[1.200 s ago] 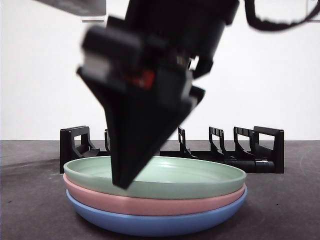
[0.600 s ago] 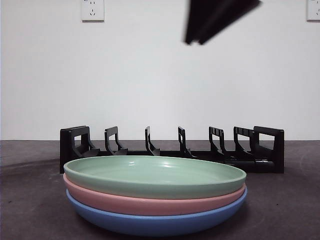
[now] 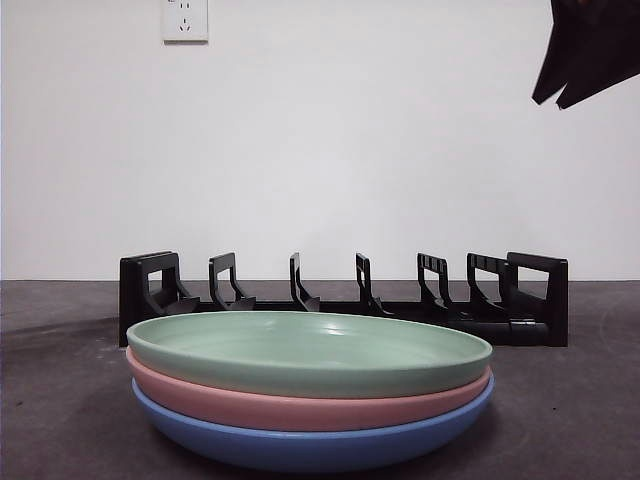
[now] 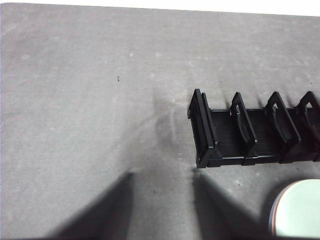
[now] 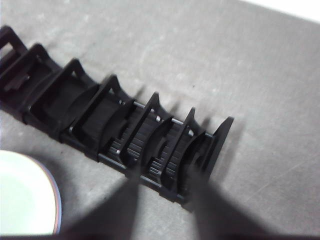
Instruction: Place the plate
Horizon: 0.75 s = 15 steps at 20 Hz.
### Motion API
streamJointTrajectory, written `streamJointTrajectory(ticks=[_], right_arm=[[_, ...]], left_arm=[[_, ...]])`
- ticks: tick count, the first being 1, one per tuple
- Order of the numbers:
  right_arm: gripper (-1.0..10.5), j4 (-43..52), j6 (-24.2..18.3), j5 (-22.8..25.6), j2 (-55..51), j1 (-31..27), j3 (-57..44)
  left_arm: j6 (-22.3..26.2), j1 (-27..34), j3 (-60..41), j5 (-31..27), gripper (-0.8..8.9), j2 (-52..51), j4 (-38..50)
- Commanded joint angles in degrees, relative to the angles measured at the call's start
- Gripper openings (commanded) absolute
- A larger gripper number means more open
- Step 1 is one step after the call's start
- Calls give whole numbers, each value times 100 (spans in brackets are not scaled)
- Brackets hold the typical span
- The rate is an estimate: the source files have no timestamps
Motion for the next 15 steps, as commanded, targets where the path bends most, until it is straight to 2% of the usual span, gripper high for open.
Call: streamJointTrajectory(ticks=[1,11,12,13,15], right_arm=[[21,83,55,-33,37,-4,72],[21,262,52,-79,11,-2,72],[21,262,52,-77,11,-2,72],[21,262,52,-77,11,-2,72],[21,262,52,-77,11,-2,72]], left_arm=[[-22,-7,94,26,7,28,63],[-22,-4,96,24,8,-17,76],[118,-4,96,15,8,-7,79],[374,2,61,-13,8,-61,146],[280,26,-592,-13,8,-516,785]])
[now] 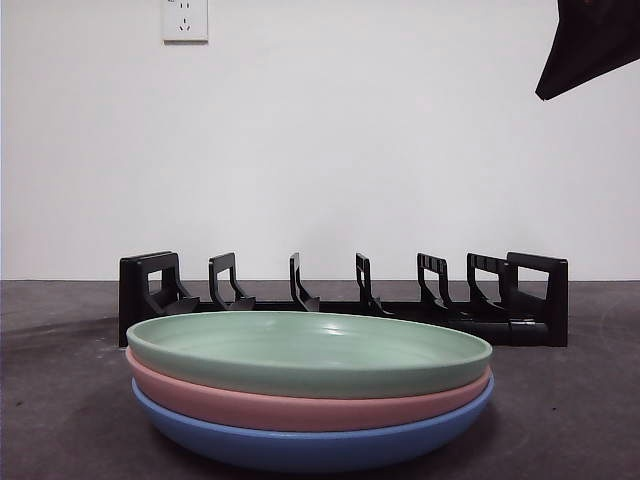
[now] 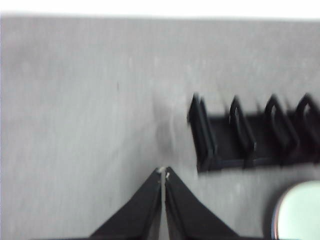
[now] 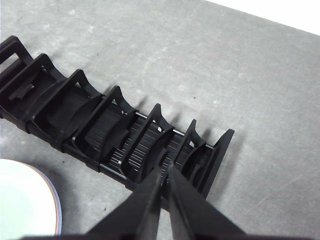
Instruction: Place the plate
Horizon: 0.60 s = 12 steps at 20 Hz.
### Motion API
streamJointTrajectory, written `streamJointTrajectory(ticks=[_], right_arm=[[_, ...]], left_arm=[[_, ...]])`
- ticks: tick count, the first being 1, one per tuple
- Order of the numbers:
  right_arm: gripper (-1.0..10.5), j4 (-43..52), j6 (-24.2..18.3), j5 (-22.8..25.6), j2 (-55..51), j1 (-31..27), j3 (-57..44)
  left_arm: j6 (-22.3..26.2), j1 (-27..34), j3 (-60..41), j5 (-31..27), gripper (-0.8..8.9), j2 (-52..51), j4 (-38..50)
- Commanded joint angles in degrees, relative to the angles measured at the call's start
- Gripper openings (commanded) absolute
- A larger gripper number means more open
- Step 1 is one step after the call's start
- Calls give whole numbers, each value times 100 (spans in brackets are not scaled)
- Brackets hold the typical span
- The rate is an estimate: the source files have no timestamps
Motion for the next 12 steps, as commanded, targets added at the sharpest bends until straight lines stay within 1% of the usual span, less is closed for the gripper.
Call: streamJointTrajectory(ticks=[1,3,5,8,12], right_arm=[[21,59,55,-7,22,-2,72],[21,59,55,-7,22,-2,72],[21,59,55,-7,22,-2,72],[21,59,55,-7,22,-2,72],[21,59,55,-7,22,-2,72]], left_arm=[[114,52,-1005,-13,8,-664,997],[109,181,-2330,-15,8,-1506,2122],[109,396,-3434,-15,8,-2391,2734],[-55,664,-4566,-13,8,-3412,3110],[-181,756,-5189,-15,8,-3976,3340]])
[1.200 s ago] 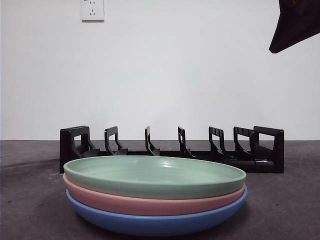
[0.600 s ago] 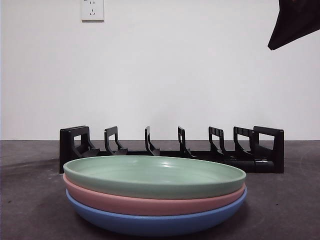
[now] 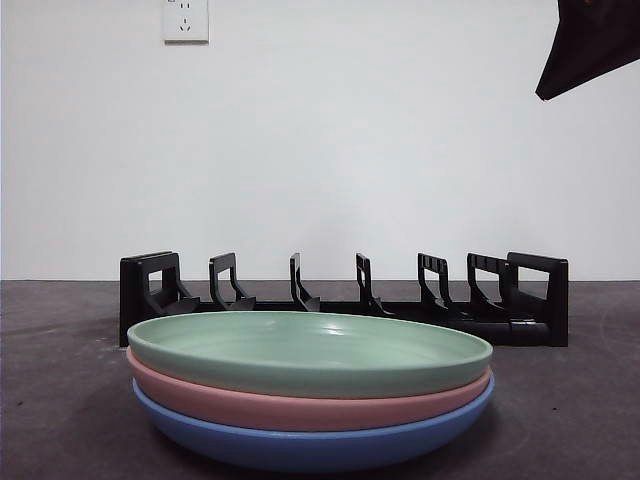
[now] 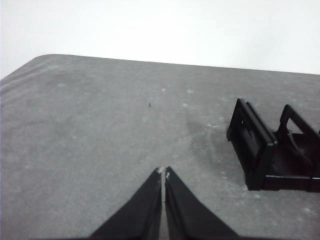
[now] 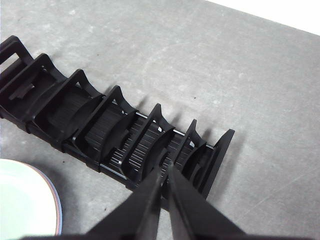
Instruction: Place the plate
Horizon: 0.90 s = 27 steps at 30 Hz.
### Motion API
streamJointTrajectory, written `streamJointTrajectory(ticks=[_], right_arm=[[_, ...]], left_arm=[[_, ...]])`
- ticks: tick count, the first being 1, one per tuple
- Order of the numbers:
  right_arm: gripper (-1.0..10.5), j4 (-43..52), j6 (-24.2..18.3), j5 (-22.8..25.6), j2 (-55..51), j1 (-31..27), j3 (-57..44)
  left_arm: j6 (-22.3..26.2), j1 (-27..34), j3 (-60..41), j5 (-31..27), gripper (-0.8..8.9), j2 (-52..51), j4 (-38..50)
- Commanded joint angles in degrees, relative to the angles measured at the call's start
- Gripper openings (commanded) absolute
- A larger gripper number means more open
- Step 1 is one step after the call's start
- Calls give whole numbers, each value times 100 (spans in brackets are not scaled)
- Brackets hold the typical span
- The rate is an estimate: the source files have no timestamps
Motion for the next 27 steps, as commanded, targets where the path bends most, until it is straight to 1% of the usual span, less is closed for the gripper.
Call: streamJointTrajectory(ticks=[1,2,6,7,9,10,25,27], right_arm=[[21,59,55,-4,22,2,72],[21,59,55,-4,22,2,72],[21,74,55,-4,15,2,72],[21,74,55,-4,15,2,72],[21,81,55,-4,15,2,72],[21,81,55,-4,15,2,72],[21,114,50,-7,15,7,72],[21,109,-127,96,-28,-11,72]], left_arm=[[-142,28,-372,-13,8,-295,389],[-195,26,-527,-11,8,-271,664],[-293,31,-562,11,8,-273,678],[-361,26,-562,22,8,-273,678],[-664,24,-562,55,8,-256,664],[-713,20,-562,55,8,-234,656],[-710,20,-562,52,8,-240,664],[-710,20,-562,52,8,-240,664]])
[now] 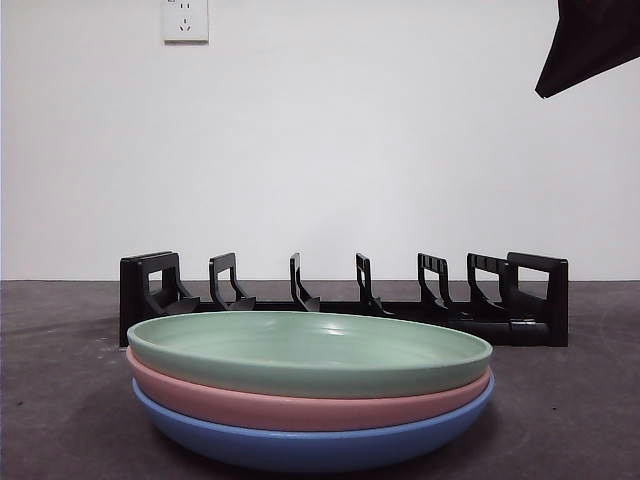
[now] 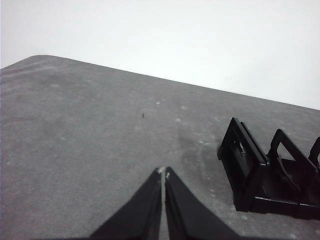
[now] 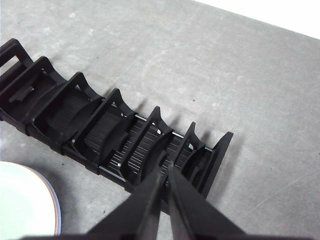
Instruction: Place the plate
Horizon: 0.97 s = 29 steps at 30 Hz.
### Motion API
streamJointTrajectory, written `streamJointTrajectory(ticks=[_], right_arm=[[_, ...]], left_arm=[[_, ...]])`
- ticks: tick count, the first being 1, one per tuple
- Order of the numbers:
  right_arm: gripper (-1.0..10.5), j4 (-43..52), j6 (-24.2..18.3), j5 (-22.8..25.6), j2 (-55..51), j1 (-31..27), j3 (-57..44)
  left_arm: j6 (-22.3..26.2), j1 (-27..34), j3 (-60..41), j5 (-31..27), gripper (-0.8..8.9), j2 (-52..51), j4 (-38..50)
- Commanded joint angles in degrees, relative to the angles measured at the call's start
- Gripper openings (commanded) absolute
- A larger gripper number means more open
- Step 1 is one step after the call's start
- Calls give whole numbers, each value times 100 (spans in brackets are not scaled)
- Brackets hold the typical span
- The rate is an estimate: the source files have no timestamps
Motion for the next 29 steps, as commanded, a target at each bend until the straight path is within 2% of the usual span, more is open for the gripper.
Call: streamJointTrajectory(ticks=[1,3,7,13,17,20,26,29], right_arm=[[21,37,-186,234,-87,-26,59],[21,223,-258,472,-315,-35,-129],[21,1567,-219,1187,-1248,-164,-1425],[21,2614,164,1484,-3248,-625,-3663],[21,2618,186,1561,-4693,-994,-4771],[21,2612,315,1825,-5451,-1189,-5318],[21,2570,706,2044,-6336,-1235,-6057],[21,2085,750,2063,-6693,-1235,-6041]], left_arm=[[-4,0,-111,22,8,7,52],[-4,0,-111,22,8,7,52],[-4,0,-111,22,8,7,52],[-4,0,-111,22,8,7,52],[-4,0,-111,22,8,7,52],[-4,0,-111,22,8,7,52],[-4,0,-111,22,8,7,52],[-4,0,-109,22,8,7,55]])
